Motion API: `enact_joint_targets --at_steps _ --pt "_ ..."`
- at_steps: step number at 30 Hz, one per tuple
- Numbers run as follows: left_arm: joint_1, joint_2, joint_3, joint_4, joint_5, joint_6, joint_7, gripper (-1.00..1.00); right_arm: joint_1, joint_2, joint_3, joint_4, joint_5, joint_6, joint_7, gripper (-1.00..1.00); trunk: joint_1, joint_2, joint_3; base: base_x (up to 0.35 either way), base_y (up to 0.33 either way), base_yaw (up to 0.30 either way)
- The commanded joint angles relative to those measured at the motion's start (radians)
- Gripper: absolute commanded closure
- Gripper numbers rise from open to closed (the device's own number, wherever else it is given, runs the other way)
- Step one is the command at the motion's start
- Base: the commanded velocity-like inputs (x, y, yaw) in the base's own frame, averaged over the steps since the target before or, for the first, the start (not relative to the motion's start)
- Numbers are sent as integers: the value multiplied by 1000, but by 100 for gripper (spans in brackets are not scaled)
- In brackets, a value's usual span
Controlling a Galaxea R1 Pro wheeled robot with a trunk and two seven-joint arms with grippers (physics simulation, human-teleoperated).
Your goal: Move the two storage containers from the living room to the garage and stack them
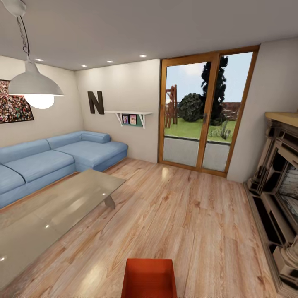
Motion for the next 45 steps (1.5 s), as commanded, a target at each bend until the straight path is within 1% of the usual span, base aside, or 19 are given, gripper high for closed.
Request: enact_joint_targets --at_steps 1,45 --pt "-1 0 -9 0 8 0 3 -100 -1 0 9 3 -10 -6 1 -100 0 -1 -3 0 0 0" --pt "-1 -3 -7 -1 3 0 3 -100 -1 -1 11 3 -9 -5 1 -100 0 -1 -74 0 0 0"
